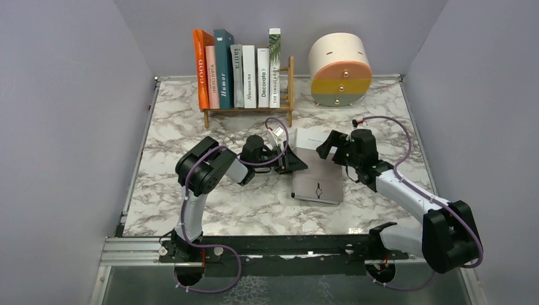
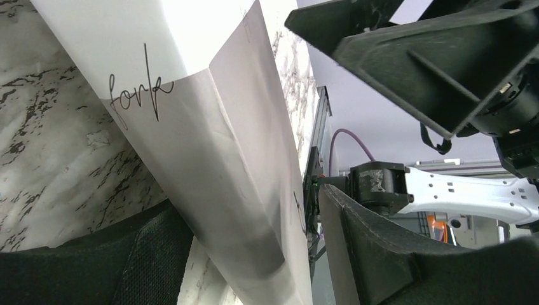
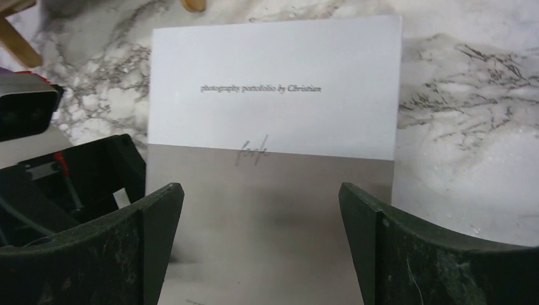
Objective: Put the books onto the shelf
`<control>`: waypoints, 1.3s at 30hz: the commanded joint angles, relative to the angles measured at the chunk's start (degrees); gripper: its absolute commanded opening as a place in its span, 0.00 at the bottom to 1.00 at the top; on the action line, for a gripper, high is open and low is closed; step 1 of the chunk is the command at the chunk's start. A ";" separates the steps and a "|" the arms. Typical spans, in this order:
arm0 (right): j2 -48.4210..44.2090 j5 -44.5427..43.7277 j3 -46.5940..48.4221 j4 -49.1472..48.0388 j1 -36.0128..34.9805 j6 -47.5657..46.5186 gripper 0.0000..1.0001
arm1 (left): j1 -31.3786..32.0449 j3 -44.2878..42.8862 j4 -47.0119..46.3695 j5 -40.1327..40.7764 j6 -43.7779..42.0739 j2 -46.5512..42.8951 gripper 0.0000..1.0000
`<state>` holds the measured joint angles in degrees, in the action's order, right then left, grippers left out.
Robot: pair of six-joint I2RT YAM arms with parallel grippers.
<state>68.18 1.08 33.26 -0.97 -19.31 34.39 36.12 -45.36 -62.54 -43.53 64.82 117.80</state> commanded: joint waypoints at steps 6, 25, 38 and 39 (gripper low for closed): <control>3.44 -3.69 -1.77 3.66 2.80 3.33 0.93 | 0.27 -0.95 -3.29 -0.26 -0.22 0.94 0.61; 5.01 3.35 -4.33 -1.56 4.55 2.37 0.87 | 0.29 -2.16 -0.94 0.97 -1.32 1.38 0.53; -0.39 11.09 -7.48 -8.07 4.55 0.74 0.80 | 0.83 -4.07 4.69 3.05 -4.10 0.69 0.42; -0.88 11.36 -7.88 -8.38 4.56 0.51 0.80 | 1.00 -4.25 5.66 3.52 -4.69 0.42 0.42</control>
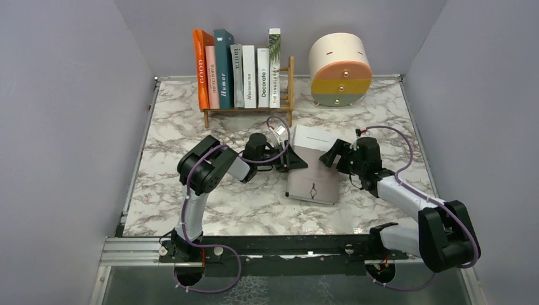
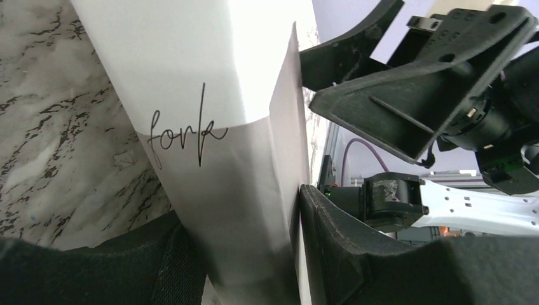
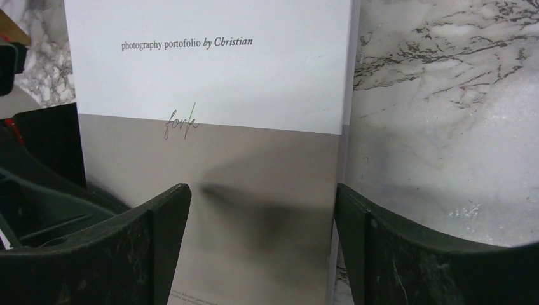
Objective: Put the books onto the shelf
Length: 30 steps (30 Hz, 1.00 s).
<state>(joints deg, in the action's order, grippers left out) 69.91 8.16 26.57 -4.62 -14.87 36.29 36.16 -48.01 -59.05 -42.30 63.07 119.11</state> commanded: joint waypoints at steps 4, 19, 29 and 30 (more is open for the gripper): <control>-3.61 4.94 -1.43 -5.23 0.11 -1.88 0.80 | 1.40 -2.02 5.66 3.86 -4.97 -1.99 0.40; -5.45 11.36 -0.84 -7.87 0.11 -1.67 0.79 | 3.63 -4.30 14.26 7.38 -9.79 -7.95 0.29; -6.94 11.64 0.82 -7.31 0.11 -2.00 0.81 | 5.27 -7.60 23.67 11.66 -14.84 -11.09 0.00; -7.35 11.15 0.95 -6.72 0.11 -1.93 0.82 | 5.38 -7.91 25.03 12.33 -15.50 -11.50 0.00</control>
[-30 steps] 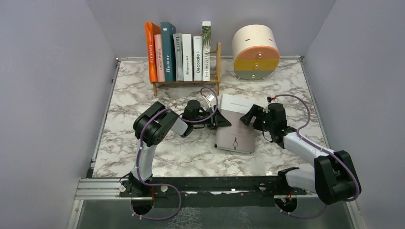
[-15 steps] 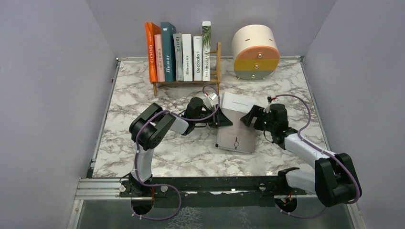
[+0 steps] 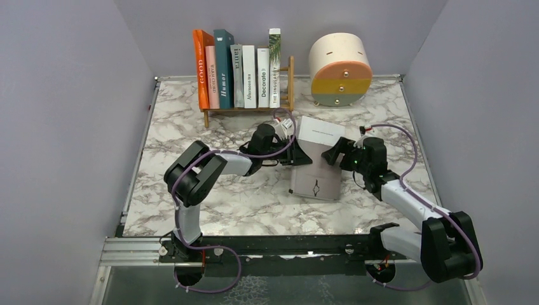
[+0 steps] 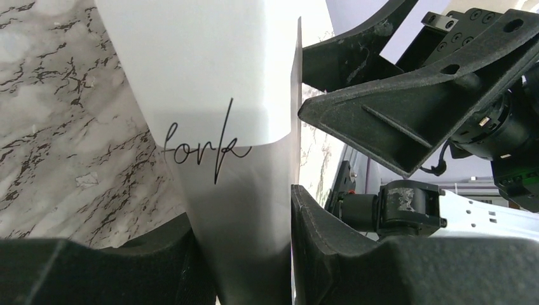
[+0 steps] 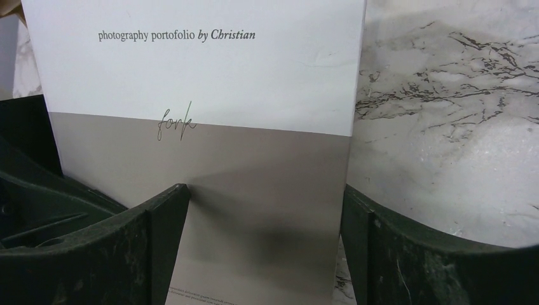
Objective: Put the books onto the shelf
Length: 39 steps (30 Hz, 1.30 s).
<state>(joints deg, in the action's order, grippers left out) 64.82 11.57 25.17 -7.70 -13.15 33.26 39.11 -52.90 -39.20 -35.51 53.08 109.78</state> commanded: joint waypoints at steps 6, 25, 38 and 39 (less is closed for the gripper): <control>-6.75 0.65 3.17 1.25 -1.57 0.26 0.92 | 2.64 -5.08 15.82 13.49 -11.44 -8.03 0.00; -15.36 -7.56 -1.90 6.22 -1.61 -0.19 0.93 | 2.88 -29.40 40.66 46.59 -29.89 -23.92 0.00; -10.97 -3.86 -1.95 3.05 -1.61 -0.92 0.93 | 4.99 -49.22 40.99 72.97 -45.42 -10.25 0.00; -10.97 -3.89 -1.96 3.05 -1.60 -0.91 0.93 | 5.08 -49.72 40.63 73.70 -46.10 -9.18 0.00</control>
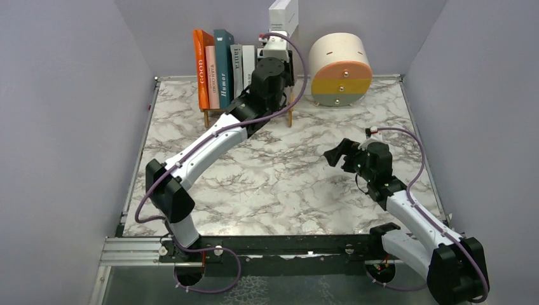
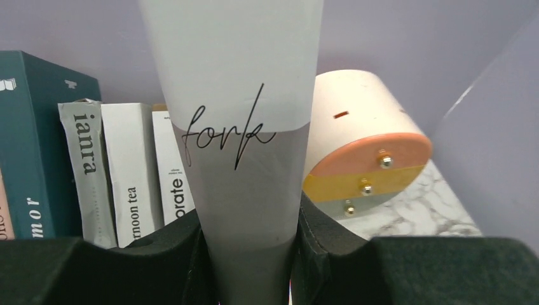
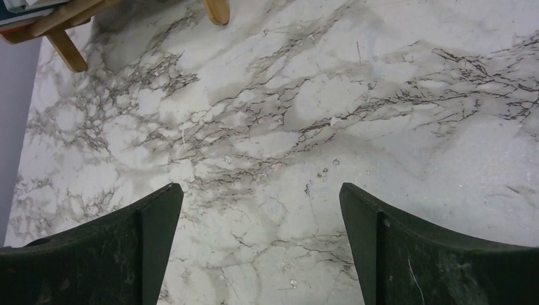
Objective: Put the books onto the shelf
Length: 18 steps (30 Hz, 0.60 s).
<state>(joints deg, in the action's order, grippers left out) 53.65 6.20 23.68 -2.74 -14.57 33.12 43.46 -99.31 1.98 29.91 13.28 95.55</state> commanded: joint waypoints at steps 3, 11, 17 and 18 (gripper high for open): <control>-0.03 1.69 -0.56 -1.87 -0.15 -0.87 0.93 | 0.92 -4.56 -0.87 11.18 -7.56 7.64 0.00; 0.63 2.04 -0.83 -2.50 -0.20 -0.93 0.93 | 1.19 -3.31 -3.17 15.37 -8.93 8.64 0.00; 1.02 2.74 -0.48 -2.97 -0.20 -0.87 0.93 | 1.18 -2.76 -5.14 17.09 -10.34 9.92 0.00; 1.09 2.77 -0.38 -2.87 -0.18 -0.95 0.93 | 1.19 -2.78 -5.42 17.23 -10.39 10.31 0.00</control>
<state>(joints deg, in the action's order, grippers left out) 54.50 7.44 23.68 -3.33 -14.57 33.08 44.40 -101.58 1.02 42.76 5.37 106.08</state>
